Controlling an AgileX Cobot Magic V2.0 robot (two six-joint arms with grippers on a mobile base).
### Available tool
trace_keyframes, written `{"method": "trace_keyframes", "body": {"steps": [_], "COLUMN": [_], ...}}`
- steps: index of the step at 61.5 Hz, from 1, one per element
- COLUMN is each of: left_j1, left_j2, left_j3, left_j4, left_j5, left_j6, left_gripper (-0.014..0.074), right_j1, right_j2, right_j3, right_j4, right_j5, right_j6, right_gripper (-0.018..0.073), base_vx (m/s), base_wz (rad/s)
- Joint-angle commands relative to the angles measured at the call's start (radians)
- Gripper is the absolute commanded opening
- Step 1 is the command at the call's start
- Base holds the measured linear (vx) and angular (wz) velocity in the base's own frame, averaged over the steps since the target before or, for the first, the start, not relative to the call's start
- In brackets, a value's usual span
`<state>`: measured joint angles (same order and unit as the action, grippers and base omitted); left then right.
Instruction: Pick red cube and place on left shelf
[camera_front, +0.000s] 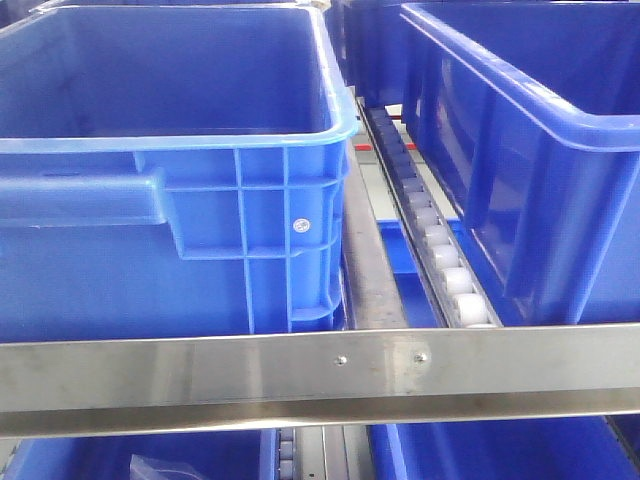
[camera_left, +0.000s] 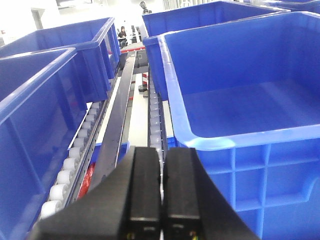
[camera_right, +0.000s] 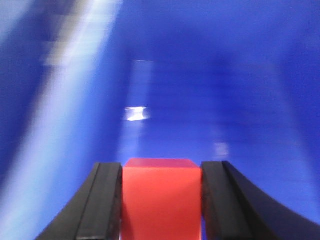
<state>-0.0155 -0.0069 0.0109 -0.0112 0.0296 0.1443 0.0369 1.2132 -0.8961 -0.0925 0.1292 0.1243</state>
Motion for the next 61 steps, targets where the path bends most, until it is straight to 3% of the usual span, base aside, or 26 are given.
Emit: {"method": "trace_keyframes", "body": {"steps": [1,8,12,22,27,37,45,52,59,61], "left_j1": [-0.005,-0.005,-0.005,-0.005,-0.005,-0.005,-0.005,-0.005,-0.005,-0.005], "left_j2": [0.0,0.0,0.0,0.0,0.0,0.0,0.0,0.0,0.0,0.0], "left_j3": [0.022,0.022,0.022,0.022,0.022,0.022,0.022,0.022,0.022,0.022], "left_j4": [-0.005,-0.005,-0.005,-0.005,-0.005,-0.005,-0.005,-0.005,-0.005,-0.005], "left_j5": [-0.09,-0.09,-0.09,-0.09,-0.09,-0.09,-0.09,-0.09,-0.09,-0.09], "left_j6": [0.001,0.001,0.001,0.001,0.001,0.001,0.001,0.001,0.001,0.001], "left_gripper": [0.0106,0.0106,0.0106,0.0106,0.0106,0.0106,0.0106,0.0106,0.0106,0.0106], "right_j1": [-0.033,-0.046,-0.046,-0.046,-0.046,-0.046,-0.046,-0.046,-0.046,-0.046], "right_j2": [0.054,0.133,0.168,0.213,0.217,0.218,0.215,0.185,0.113,0.074], "right_j3": [-0.083,-0.125,-0.138,-0.152,-0.152,-0.152,-0.152,-0.148,-0.119,-0.098], "right_j4": [-0.015,-0.015,-0.015,-0.015,-0.015,-0.015,-0.015,-0.015,-0.015,-0.015], "right_j5": [-0.088,-0.088,-0.091,-0.103,-0.109,-0.11,-0.105,-0.08,-0.066,-0.07], "right_j6": [-0.002,-0.002,-0.002,-0.002,-0.002,-0.002,-0.002,-0.002,-0.002,-0.002], "right_gripper": [0.0057,0.0064,0.0117,0.0505,0.0583,0.0547,0.0468,0.0317,0.0045,0.0063], "base_vx": [0.0,0.0,0.0,0.0,0.0,0.0,0.0,0.02,0.0,-0.04], "base_wz": [0.0,0.0,0.0,0.0,0.0,0.0,0.0,-0.14,0.0,-0.23]}}
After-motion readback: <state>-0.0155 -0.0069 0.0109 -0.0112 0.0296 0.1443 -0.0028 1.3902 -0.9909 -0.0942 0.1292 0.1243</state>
